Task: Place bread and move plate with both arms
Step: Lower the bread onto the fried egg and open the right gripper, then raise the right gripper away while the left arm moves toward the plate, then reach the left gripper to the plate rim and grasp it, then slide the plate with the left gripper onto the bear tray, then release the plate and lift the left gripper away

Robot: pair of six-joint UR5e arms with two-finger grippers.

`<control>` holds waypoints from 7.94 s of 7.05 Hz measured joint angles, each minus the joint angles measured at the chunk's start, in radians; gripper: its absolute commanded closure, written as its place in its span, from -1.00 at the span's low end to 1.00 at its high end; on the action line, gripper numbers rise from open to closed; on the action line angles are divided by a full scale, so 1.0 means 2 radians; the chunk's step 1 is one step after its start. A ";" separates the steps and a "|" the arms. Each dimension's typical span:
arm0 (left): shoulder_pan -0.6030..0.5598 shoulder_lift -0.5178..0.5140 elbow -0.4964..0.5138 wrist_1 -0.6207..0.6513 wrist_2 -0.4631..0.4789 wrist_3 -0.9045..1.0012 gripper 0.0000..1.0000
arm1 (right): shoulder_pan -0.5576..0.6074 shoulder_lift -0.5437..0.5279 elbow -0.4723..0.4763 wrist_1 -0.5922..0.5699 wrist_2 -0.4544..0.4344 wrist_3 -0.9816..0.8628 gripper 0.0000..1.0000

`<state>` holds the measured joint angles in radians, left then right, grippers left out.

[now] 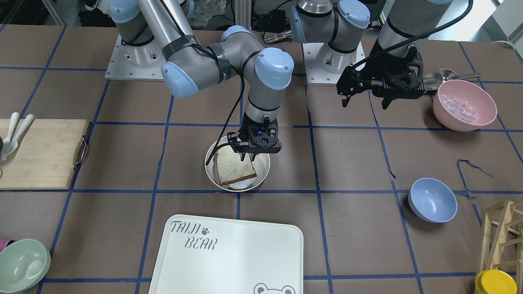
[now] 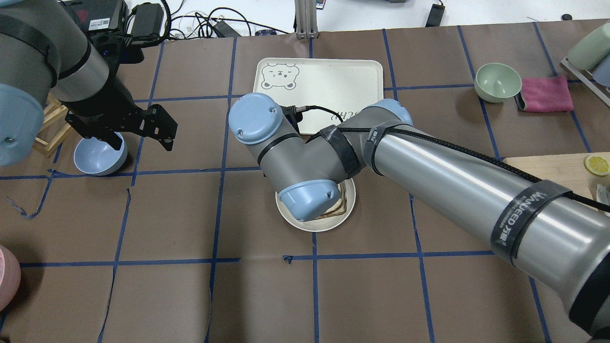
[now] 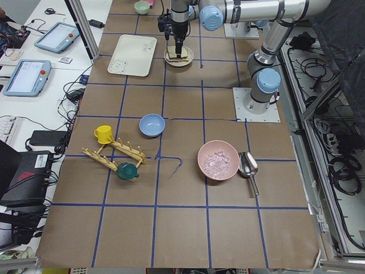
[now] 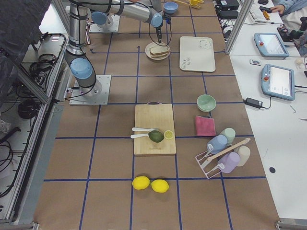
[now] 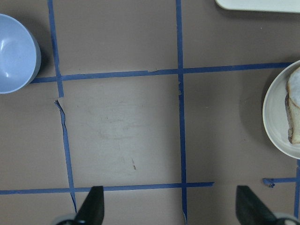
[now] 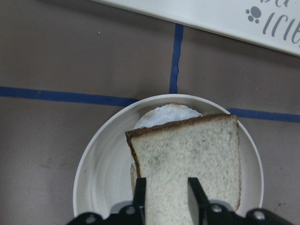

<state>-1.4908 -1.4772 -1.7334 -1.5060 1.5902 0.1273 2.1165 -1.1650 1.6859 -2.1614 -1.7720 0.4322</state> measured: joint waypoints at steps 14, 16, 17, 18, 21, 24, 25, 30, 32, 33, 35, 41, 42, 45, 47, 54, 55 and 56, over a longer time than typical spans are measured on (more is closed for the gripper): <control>-0.052 -0.077 -0.049 0.118 -0.034 -0.090 -1.00 | -0.261 -0.126 -0.184 0.313 0.110 -0.221 -1.00; -0.087 -0.119 -0.077 0.203 -0.043 -0.114 -0.79 | -0.261 -0.132 -0.172 0.313 0.109 -0.220 -1.00; -0.101 -0.140 -0.084 0.227 -0.052 -0.124 -0.79 | -0.261 -0.133 -0.170 0.313 0.107 -0.220 -1.00; -0.112 -0.159 -0.086 0.242 -0.057 -0.131 -0.79 | -0.261 -0.133 -0.170 0.313 0.106 -0.220 -1.00; -0.138 -0.211 -0.091 0.288 -0.068 -0.143 -0.70 | -0.261 -0.133 -0.169 0.313 0.105 -0.220 -1.00; -0.145 -0.242 -0.098 0.302 -0.076 -0.146 0.37 | -0.261 -0.133 -0.168 0.313 0.105 -0.220 -1.00; -0.148 -0.247 -0.098 0.304 -0.077 -0.146 0.99 | -0.261 -0.133 -0.168 0.313 0.105 -0.220 -1.00; -0.151 -0.245 -0.091 0.297 -0.080 -0.136 1.00 | -0.261 -0.133 -0.168 0.313 0.105 -0.220 -1.00; -0.146 -0.232 -0.062 0.253 -0.092 -0.136 1.00 | -0.261 -0.133 -0.168 0.313 0.105 -0.220 -1.00; -0.139 -0.227 -0.037 0.215 -0.095 -0.133 1.00 | -0.261 -0.133 -0.168 0.313 0.105 -0.220 -1.00; -0.115 -0.217 -0.004 0.169 -0.101 -0.108 1.00 | -0.261 -0.133 -0.168 0.312 0.105 -0.220 -1.00; -0.088 -0.300 0.135 0.189 -0.134 -0.047 1.00 | -0.261 -0.132 -0.167 0.312 0.105 -0.221 -1.00; -0.088 -0.333 0.167 0.201 -0.149 -0.049 1.00 | -0.260 -0.132 -0.167 0.311 0.106 -0.221 -1.00; -0.088 -0.424 0.262 0.216 -0.171 -0.055 1.00 | -0.260 -0.132 -0.167 0.309 0.106 -0.221 -1.00; -0.088 -0.459 0.295 0.229 -0.185 -0.061 0.64 | -0.261 -0.133 -0.167 0.309 0.106 -0.221 -1.00; -0.061 -0.438 0.291 0.179 -0.174 -0.038 -1.00 | -0.260 -0.132 -0.167 0.310 0.108 -0.218 -1.00; -0.055 -0.411 0.290 0.147 -0.137 -0.038 -1.00 | -0.260 -0.132 -0.167 0.311 0.108 -0.219 -1.00; -0.051 -0.383 0.288 0.111 -0.112 -0.037 -1.00 | -0.261 -0.133 -0.167 0.311 0.107 -0.219 -1.00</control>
<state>-1.5928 -2.2433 -1.1571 -1.2836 1.3667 0.0528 1.5954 -1.4302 1.3521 -1.5399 -1.5574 -0.0055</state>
